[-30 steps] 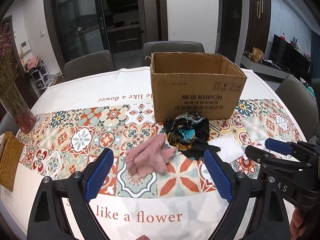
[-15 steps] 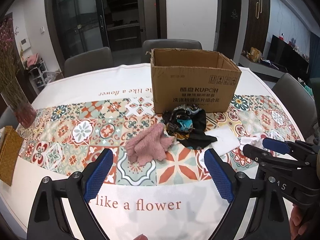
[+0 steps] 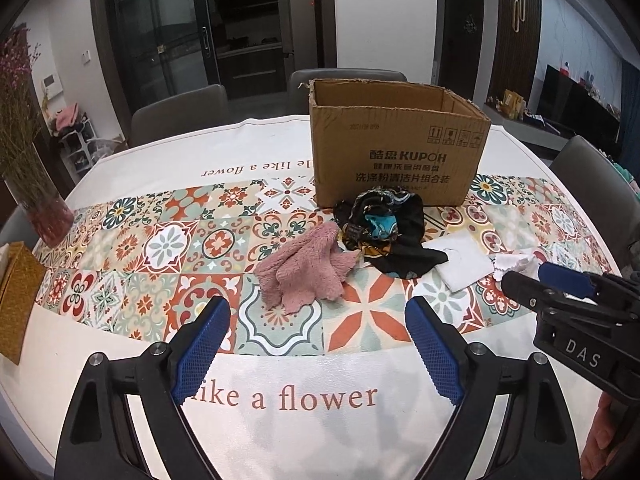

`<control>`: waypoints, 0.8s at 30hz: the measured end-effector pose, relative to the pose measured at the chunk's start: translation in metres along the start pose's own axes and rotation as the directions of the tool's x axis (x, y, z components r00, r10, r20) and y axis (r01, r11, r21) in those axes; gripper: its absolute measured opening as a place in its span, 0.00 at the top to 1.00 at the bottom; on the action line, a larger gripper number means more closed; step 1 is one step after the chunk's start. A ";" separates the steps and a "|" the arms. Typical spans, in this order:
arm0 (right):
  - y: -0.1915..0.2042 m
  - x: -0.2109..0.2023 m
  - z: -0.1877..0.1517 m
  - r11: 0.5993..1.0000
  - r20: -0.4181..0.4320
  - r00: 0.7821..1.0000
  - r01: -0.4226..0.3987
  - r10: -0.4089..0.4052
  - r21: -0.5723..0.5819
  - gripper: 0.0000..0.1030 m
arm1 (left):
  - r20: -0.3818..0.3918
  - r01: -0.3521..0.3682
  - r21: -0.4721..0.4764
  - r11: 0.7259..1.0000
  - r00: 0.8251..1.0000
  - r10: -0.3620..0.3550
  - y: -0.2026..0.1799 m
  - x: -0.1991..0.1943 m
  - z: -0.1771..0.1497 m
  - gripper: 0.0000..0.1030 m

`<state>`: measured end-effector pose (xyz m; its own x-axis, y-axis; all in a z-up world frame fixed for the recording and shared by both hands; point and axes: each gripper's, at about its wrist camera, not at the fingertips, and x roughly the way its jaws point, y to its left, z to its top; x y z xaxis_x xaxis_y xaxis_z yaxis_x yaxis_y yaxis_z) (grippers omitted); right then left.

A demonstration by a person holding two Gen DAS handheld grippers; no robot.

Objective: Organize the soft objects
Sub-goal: 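Grasp the pink fuzzy towel with the left tool while the right tool grasps the white square cloth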

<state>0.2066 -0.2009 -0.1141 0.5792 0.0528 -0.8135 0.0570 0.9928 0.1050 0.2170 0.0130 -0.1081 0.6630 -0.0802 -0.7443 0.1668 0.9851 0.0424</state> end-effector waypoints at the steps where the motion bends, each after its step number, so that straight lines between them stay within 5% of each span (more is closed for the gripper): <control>1: 0.000 0.003 -0.001 1.000 -0.002 1.000 0.001 -0.001 0.002 0.52 | 0.000 0.001 -0.002 1.000 1.000 -0.001 0.001 0.002 0.000 0.13; 24: -0.013 0.061 0.005 0.995 0.037 0.995 0.097 -0.098 0.024 0.52 | 0.059 -0.087 0.029 0.996 0.995 0.085 0.000 0.066 0.005 0.13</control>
<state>0.2454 -0.2112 -0.1626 0.6006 -0.0483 -0.7981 0.1320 0.9905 0.0394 0.2643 0.0069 -0.1544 0.7166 -0.0046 -0.6974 0.1296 0.9834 0.1267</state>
